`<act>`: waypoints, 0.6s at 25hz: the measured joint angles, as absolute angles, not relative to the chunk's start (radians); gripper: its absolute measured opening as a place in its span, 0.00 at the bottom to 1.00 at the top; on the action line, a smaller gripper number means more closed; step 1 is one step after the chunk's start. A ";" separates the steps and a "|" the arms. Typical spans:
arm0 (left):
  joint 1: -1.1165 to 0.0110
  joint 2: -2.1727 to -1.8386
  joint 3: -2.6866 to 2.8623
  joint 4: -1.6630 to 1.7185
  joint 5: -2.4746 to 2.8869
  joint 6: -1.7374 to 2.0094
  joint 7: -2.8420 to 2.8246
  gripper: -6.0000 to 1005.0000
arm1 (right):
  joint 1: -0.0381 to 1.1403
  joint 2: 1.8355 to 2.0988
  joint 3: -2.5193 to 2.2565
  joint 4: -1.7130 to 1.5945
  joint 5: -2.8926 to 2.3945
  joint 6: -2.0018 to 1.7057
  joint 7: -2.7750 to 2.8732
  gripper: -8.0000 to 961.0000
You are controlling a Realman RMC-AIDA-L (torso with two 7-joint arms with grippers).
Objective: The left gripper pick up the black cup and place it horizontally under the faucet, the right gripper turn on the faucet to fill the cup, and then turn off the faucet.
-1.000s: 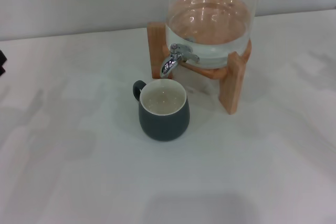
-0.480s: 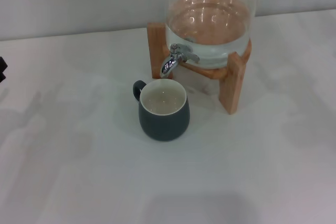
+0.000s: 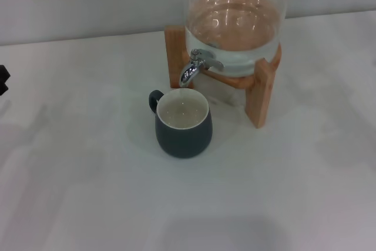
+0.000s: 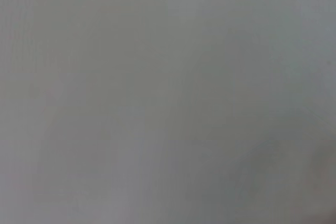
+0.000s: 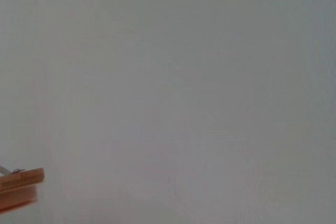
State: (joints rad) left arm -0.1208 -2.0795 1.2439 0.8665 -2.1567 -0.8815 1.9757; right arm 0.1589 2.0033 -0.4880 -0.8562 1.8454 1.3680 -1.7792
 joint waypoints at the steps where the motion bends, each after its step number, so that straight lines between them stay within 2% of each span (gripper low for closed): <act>1: -0.120 -2.080 1.244 0.866 -2.157 -0.886 1.976 0.89 | 0.159 2.003 -0.487 -0.856 1.845 1.368 -1.779 0.72; 9: -0.111 -2.080 1.240 0.867 -2.161 -0.920 1.991 0.89 | 0.154 2.003 -0.481 -0.855 1.844 1.373 -1.777 0.72; 15: -0.062 -2.084 1.212 0.866 -2.263 -1.028 2.079 0.89 | 0.152 2.003 -0.479 -0.854 1.844 1.379 -1.776 0.72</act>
State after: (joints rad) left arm -0.0623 -2.0836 1.2117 0.8656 -2.2629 -1.0281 2.0794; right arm 0.1519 2.0033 -0.4793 -0.8544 1.8445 1.3790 -1.7759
